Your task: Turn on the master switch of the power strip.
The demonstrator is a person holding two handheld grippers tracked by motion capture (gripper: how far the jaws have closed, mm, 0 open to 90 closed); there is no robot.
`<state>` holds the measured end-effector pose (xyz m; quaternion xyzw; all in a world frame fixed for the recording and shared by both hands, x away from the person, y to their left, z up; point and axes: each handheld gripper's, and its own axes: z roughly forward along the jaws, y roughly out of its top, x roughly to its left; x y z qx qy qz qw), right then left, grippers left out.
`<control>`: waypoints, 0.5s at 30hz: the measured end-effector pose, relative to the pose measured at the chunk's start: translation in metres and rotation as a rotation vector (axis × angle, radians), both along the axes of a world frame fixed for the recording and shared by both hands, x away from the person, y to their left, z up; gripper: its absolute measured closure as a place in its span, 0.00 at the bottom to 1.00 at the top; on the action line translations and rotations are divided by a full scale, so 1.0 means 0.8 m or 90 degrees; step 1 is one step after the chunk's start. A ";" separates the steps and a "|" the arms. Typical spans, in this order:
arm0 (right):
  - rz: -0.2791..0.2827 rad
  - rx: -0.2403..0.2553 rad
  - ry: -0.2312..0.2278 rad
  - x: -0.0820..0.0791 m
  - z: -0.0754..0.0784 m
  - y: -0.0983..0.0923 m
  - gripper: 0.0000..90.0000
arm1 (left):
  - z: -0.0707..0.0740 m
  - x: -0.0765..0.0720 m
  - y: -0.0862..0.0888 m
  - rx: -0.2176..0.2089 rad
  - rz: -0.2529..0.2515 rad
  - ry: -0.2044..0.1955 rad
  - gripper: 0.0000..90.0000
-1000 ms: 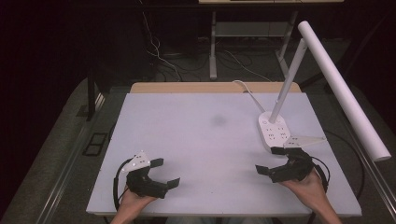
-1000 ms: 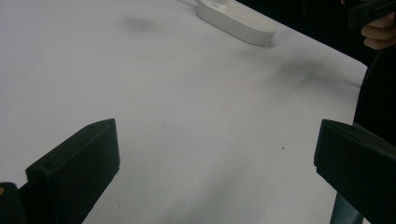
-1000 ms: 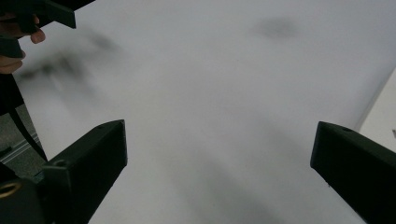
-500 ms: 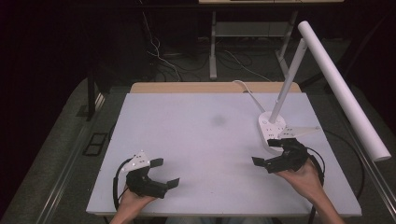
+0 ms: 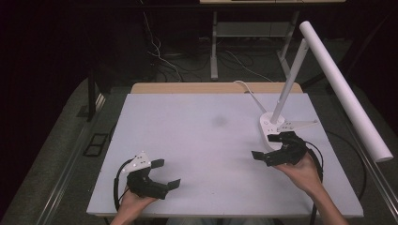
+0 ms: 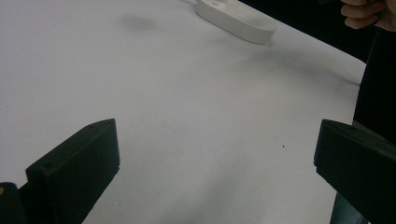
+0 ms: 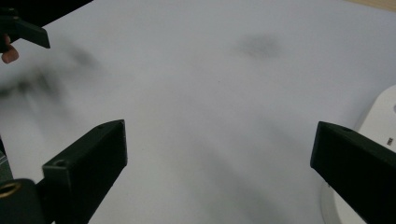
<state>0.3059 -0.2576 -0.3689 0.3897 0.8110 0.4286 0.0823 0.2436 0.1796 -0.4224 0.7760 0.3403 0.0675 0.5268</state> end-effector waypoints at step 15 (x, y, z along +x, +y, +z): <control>-0.015 -0.008 0.013 0.024 0.001 0.000 0.04 | 0.000 0.000 0.000 -0.004 0.004 0.001 0.00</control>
